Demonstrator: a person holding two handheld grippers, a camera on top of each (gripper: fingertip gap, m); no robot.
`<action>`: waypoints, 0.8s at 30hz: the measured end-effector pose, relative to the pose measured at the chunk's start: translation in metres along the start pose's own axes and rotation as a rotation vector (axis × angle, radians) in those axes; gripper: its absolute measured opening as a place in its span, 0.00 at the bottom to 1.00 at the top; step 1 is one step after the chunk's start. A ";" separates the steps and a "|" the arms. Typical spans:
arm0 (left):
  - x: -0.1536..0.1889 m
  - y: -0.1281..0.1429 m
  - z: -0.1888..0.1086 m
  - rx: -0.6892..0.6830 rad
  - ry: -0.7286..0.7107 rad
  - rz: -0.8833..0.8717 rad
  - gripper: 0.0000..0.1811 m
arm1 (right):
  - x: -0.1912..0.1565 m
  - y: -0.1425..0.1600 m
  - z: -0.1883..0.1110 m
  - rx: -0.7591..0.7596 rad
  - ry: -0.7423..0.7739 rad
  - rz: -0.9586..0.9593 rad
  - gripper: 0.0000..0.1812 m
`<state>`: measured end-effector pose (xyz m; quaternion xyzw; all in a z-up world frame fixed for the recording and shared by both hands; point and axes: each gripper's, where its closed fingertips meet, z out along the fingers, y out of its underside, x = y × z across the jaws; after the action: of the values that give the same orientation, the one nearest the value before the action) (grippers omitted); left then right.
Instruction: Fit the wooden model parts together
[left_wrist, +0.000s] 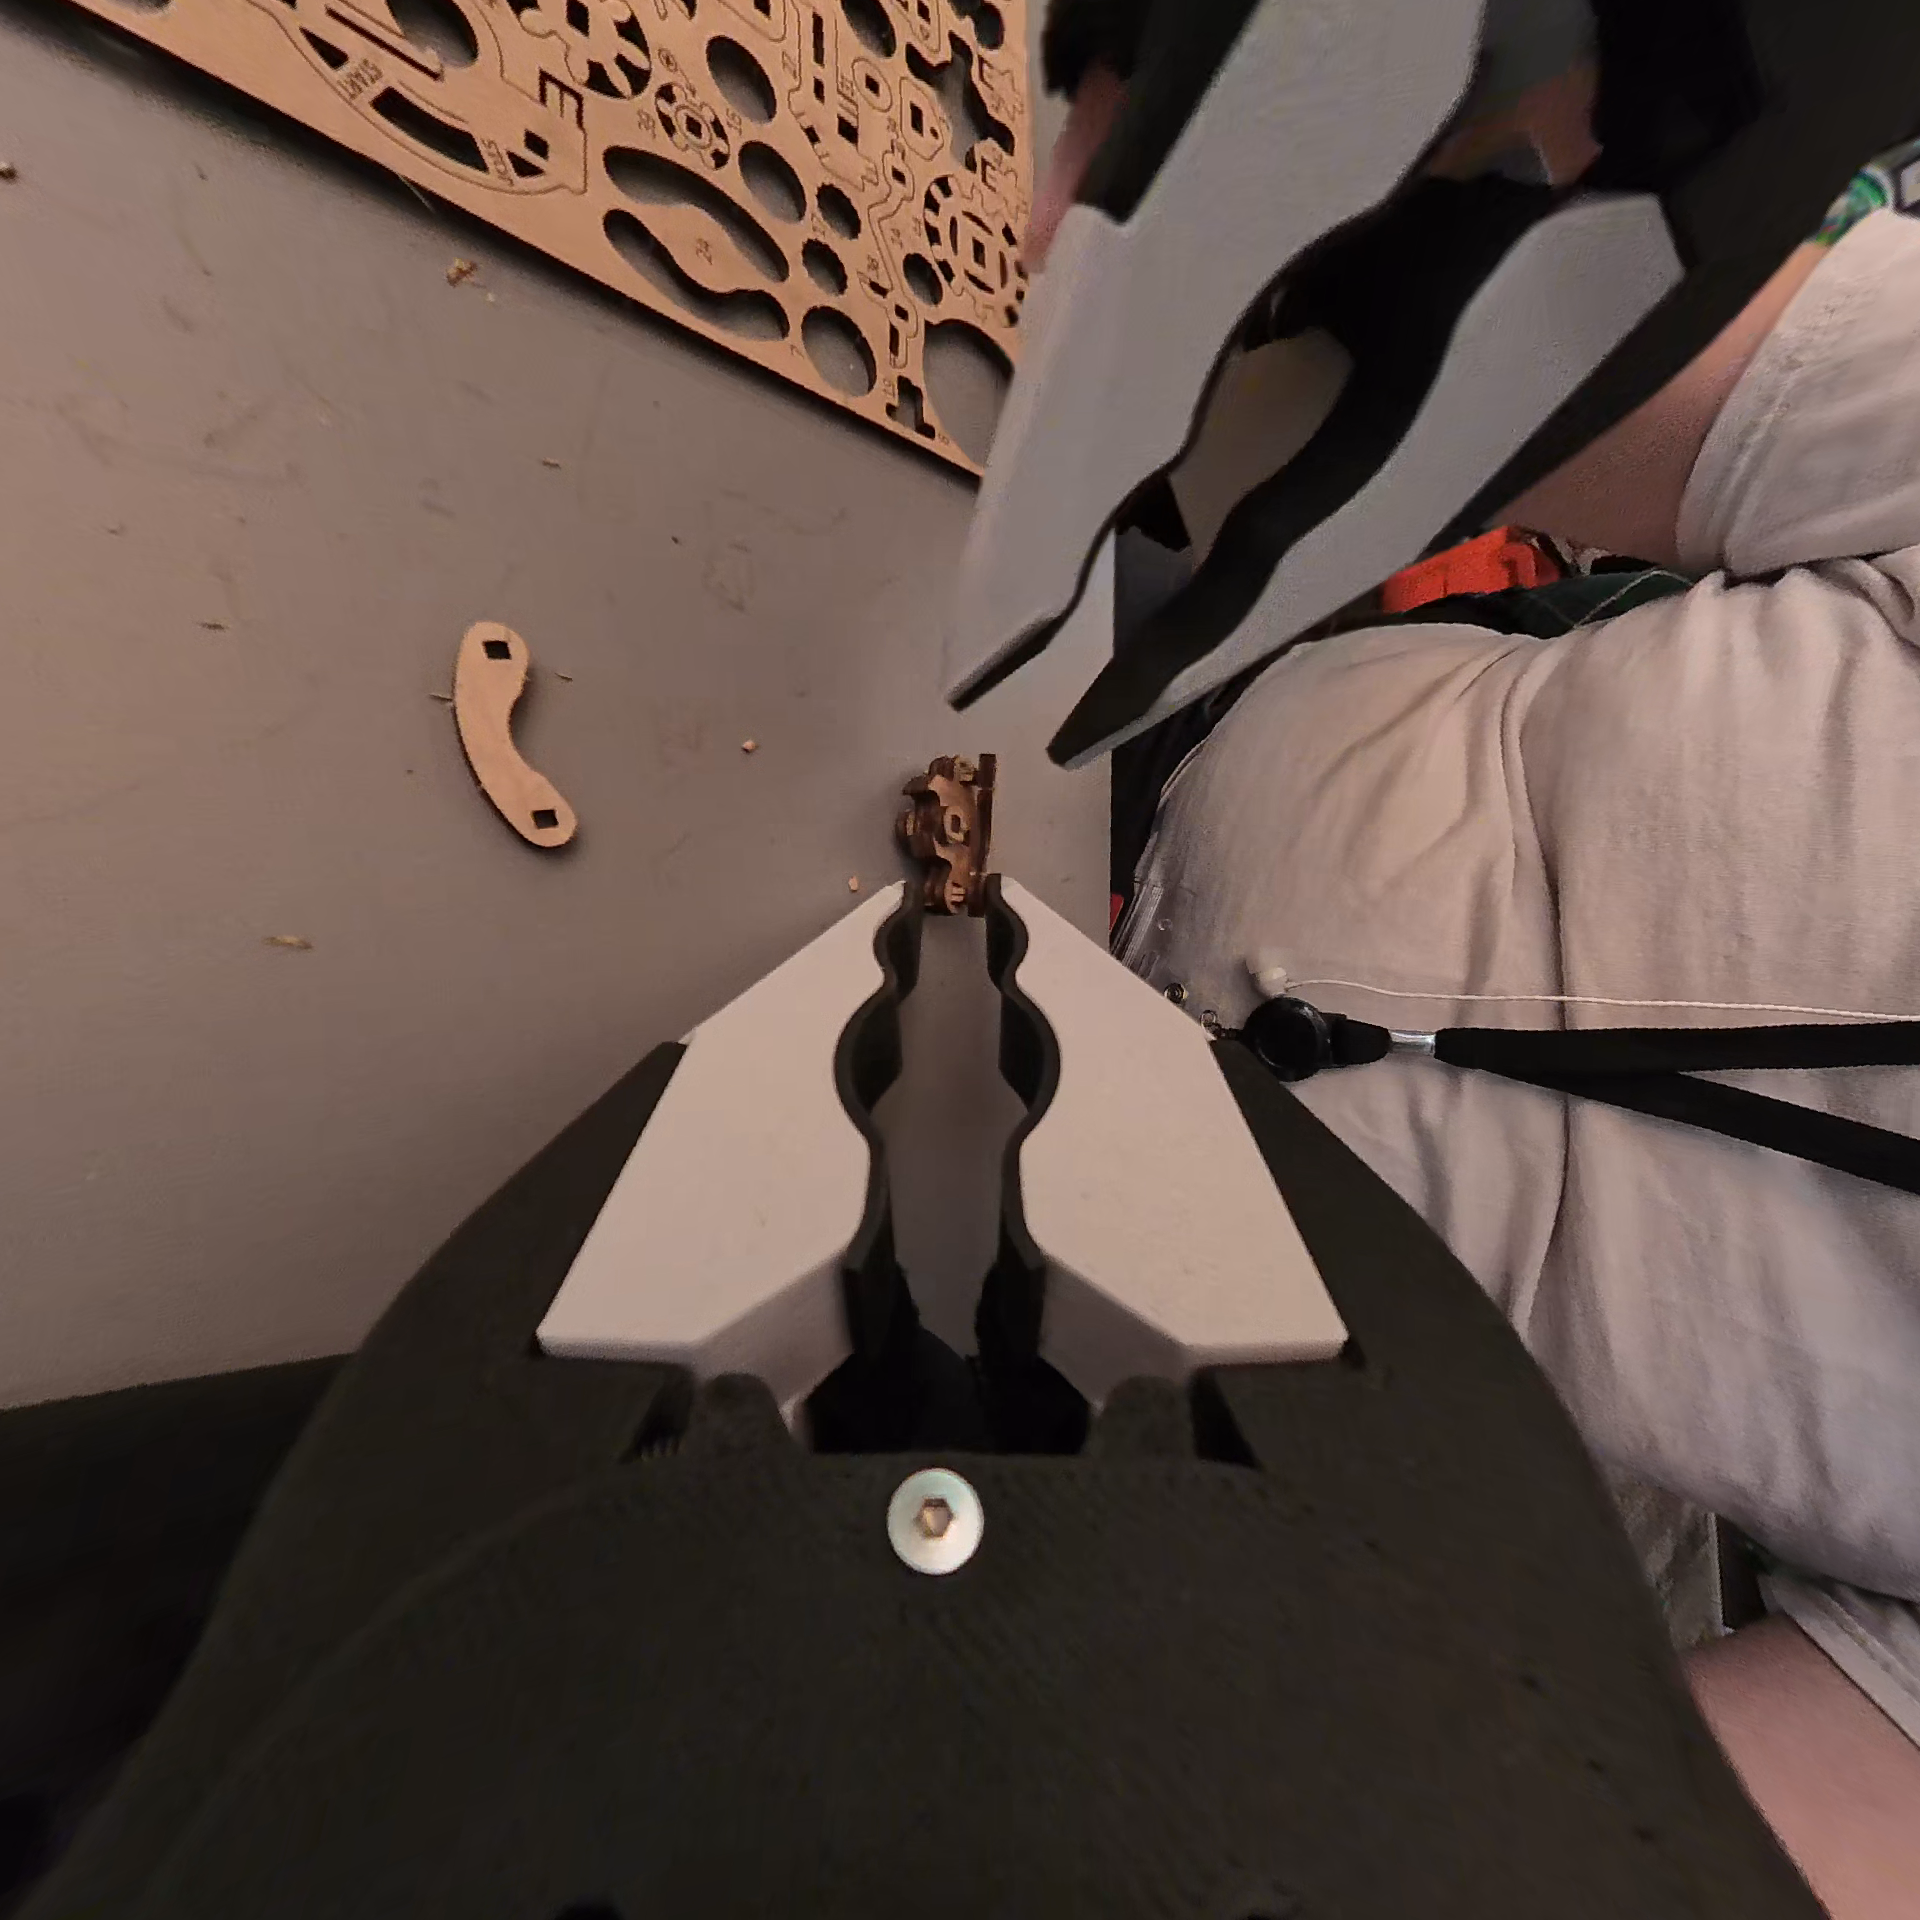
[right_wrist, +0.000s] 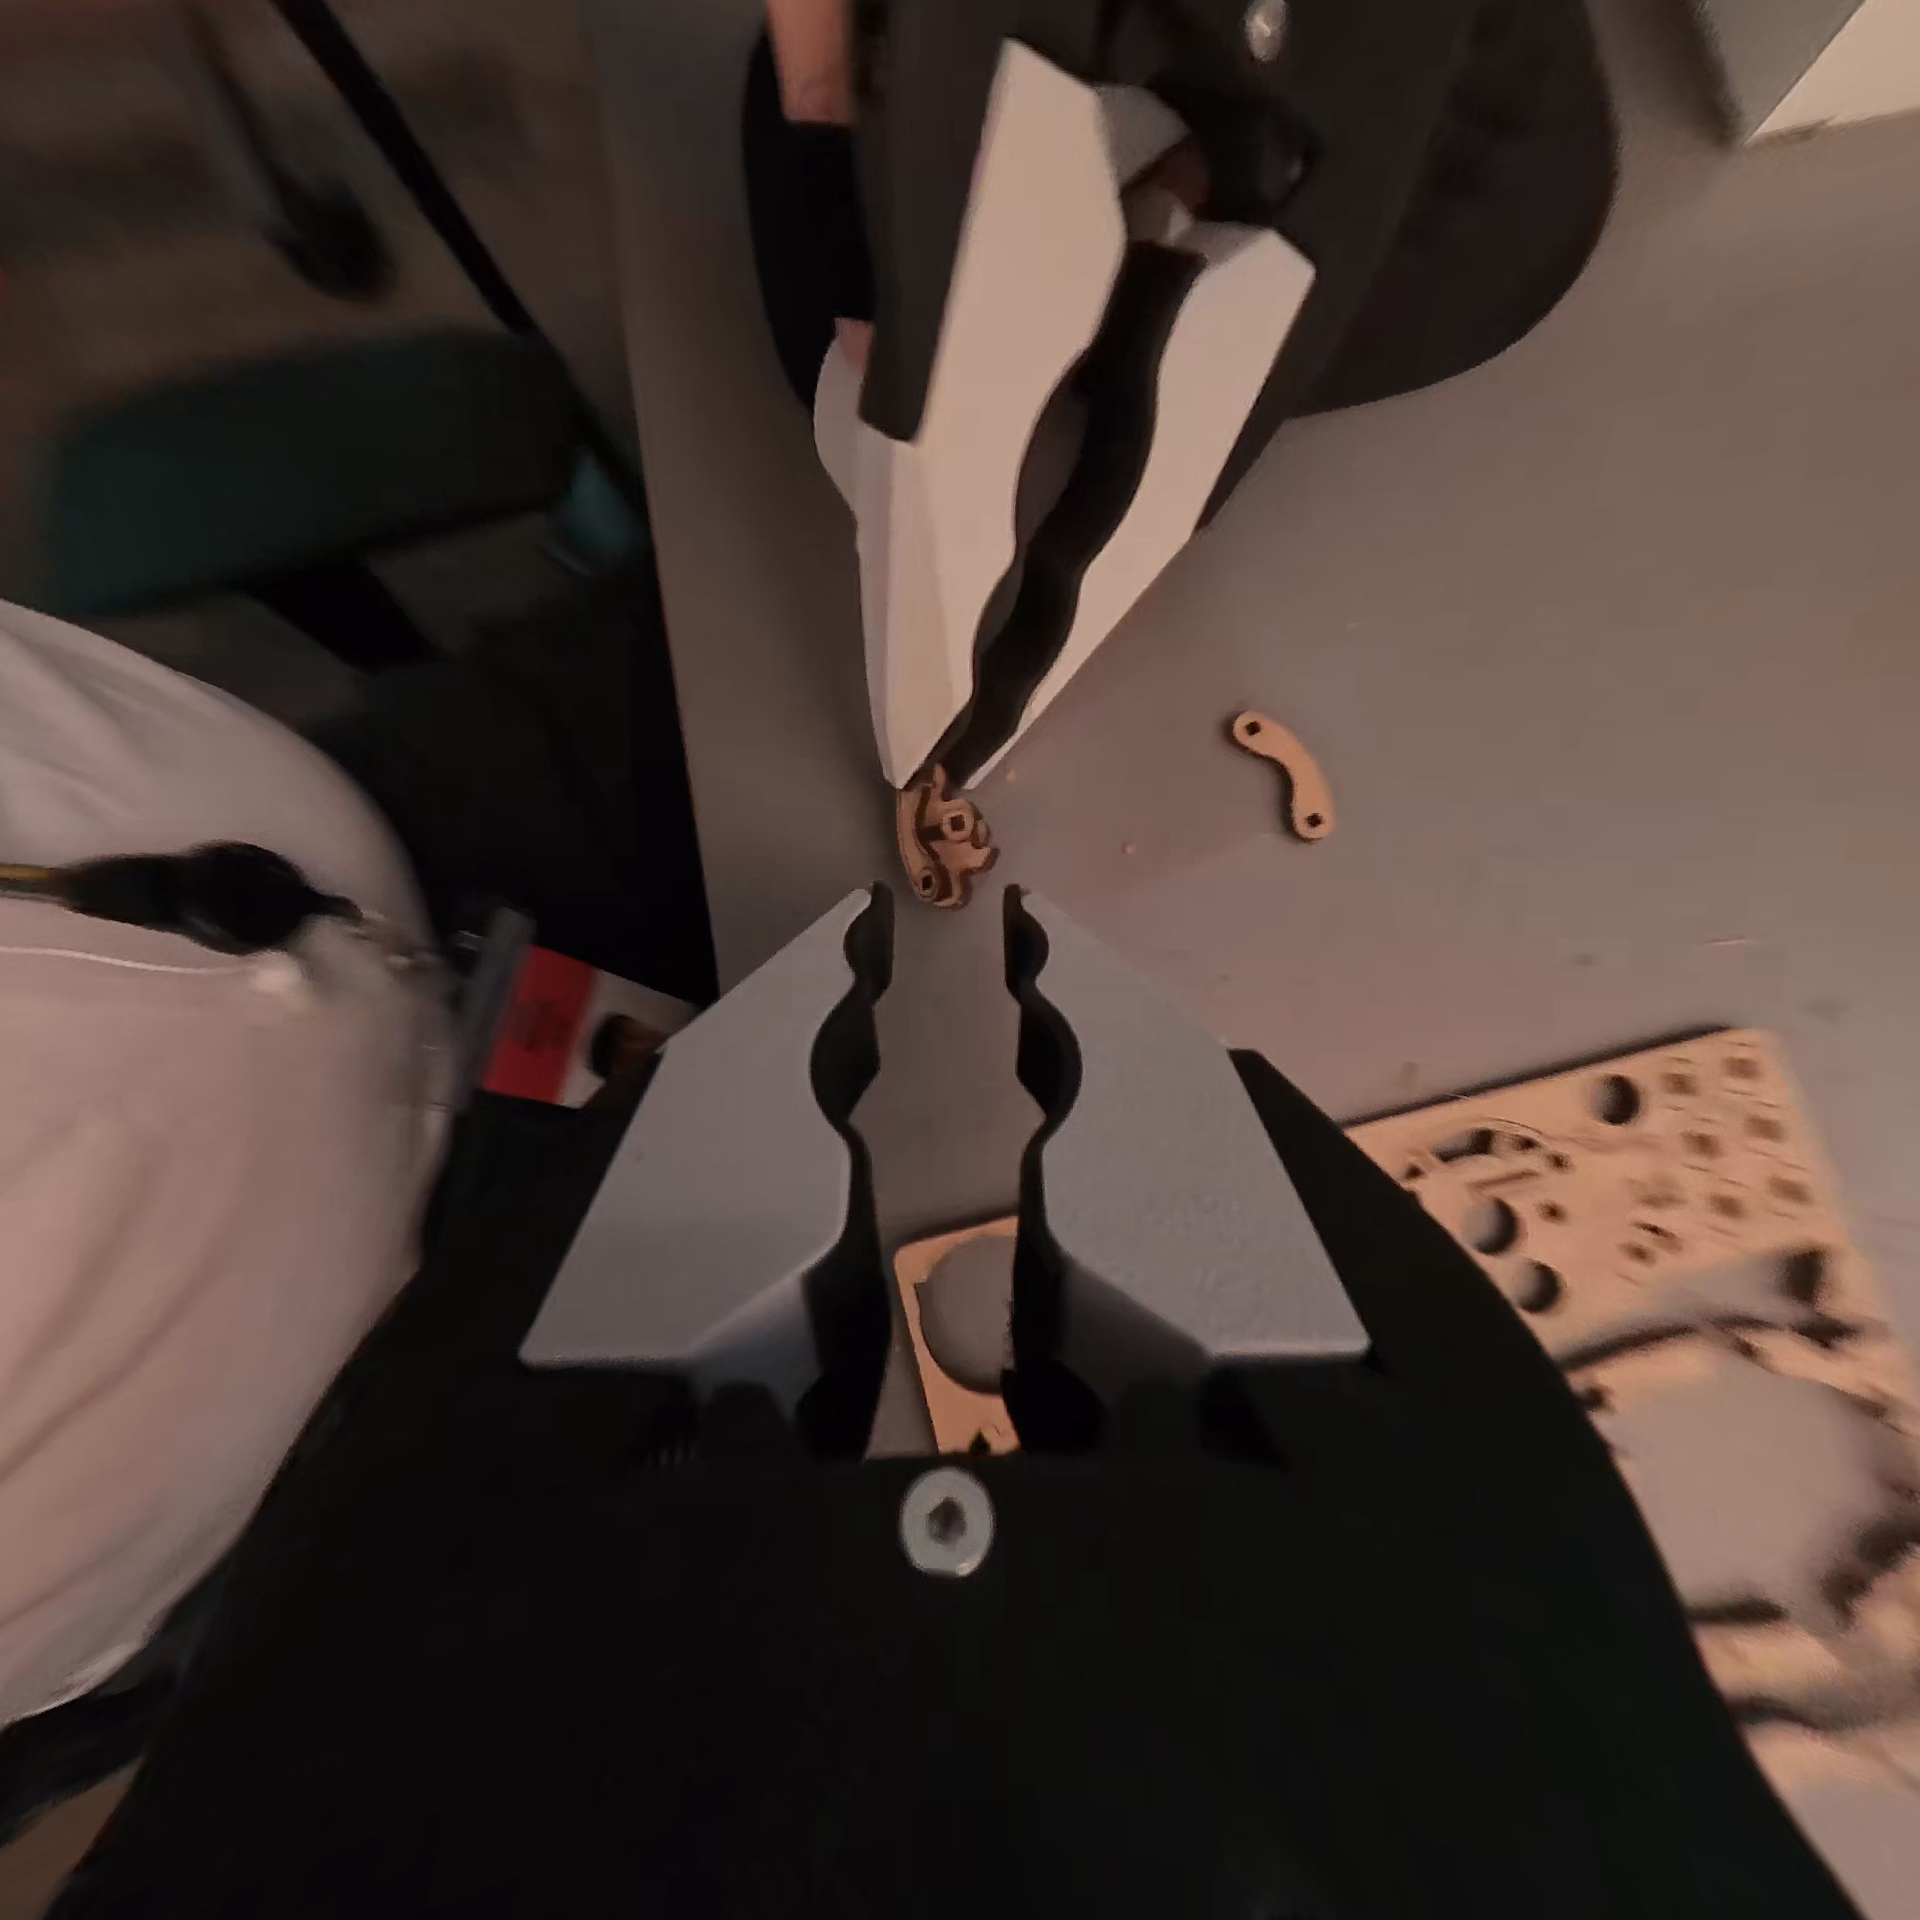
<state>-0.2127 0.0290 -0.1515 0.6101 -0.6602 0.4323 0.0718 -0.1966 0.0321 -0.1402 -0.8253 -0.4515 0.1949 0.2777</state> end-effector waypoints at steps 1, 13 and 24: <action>0.000 0.000 0.000 0.000 0.000 -0.002 0.05 | 0.001 0.001 0.002 0.005 -0.032 0.031 0.11; 0.000 0.000 0.000 0.007 -0.012 0.006 0.05 | 0.000 0.005 0.014 -0.003 -0.226 0.200 0.10; 0.000 -0.001 0.000 0.023 -0.038 0.024 0.05 | -0.003 0.003 0.015 0.064 -0.284 0.247 0.06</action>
<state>-0.2119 0.0293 -0.1517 0.6109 -0.6638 0.4290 0.0473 -0.2054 0.0323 -0.1532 -0.8293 -0.3749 0.3565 0.2113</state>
